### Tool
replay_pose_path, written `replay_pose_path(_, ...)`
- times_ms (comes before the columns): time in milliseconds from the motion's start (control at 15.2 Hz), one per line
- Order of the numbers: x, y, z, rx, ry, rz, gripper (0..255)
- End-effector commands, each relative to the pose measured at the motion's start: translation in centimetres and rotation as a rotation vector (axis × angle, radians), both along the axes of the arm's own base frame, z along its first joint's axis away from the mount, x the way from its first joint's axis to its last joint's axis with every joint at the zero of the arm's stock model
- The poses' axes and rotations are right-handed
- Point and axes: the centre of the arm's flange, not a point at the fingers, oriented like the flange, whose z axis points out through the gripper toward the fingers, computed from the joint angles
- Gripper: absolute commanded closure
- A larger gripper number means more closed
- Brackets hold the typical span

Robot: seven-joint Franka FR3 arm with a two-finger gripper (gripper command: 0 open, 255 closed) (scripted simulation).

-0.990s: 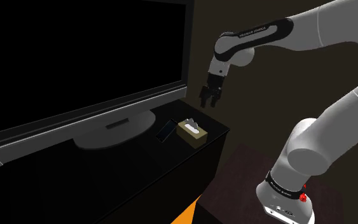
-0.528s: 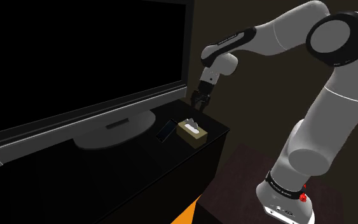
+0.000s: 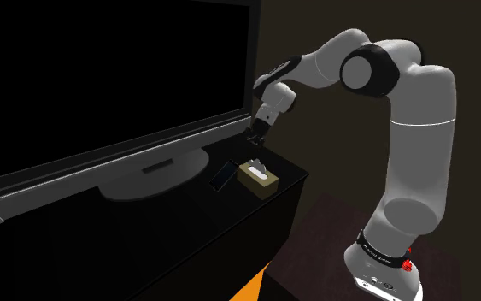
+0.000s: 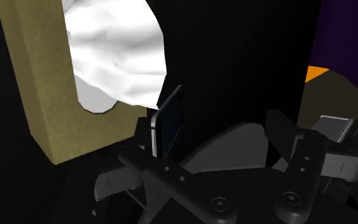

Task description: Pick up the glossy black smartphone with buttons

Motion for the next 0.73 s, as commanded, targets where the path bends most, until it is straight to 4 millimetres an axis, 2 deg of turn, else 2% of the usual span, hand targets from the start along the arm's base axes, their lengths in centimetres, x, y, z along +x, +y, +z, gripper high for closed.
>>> replay_pose_path(0, 1.9, 0.0, -2.1, 0.054, -0.011, -0.002, 0)
replay_pose_path(396, 7.7, -0.3, -7.9, 0.198, -0.038, -0.005, 0)
replay_pose_path(660, 7.7, -0.3, -10.0, 0.198, -0.038, -0.005, 0)
